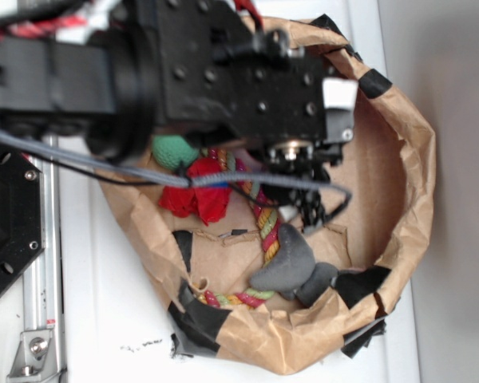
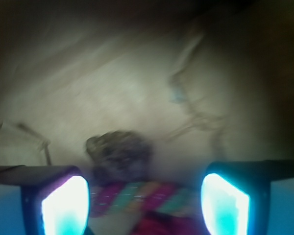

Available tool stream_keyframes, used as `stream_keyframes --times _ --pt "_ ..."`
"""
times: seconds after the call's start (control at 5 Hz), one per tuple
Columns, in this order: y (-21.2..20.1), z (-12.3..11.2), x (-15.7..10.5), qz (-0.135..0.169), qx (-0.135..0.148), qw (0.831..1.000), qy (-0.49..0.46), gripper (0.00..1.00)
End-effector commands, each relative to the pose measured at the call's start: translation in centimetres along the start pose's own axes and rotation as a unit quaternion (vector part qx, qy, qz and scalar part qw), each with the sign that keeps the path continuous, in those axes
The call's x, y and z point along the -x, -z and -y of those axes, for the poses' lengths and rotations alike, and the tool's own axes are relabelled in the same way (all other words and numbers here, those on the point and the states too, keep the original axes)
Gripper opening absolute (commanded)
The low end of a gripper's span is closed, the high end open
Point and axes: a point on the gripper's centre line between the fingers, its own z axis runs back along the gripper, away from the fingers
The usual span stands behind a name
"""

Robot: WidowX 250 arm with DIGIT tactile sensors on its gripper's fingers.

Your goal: Grab the rock.

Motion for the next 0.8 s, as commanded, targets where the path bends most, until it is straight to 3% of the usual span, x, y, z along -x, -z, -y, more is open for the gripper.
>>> stream_keyframes --times 0.0,0.2,0.4,0.6 --pt "1.9 1.7 -0.2 0.036 0.045 0.998 0.016 1.00" --pt "2.4 2.2 -1.3 0.035 0.041 0.998 0.023 1.00" --pt "3.5 1.7 -1.4 0.031 0.022 0.999 0.015 0.00" --pt "2.4 1.8 -1.1 0.033 0.021 0.999 0.034 0.00"
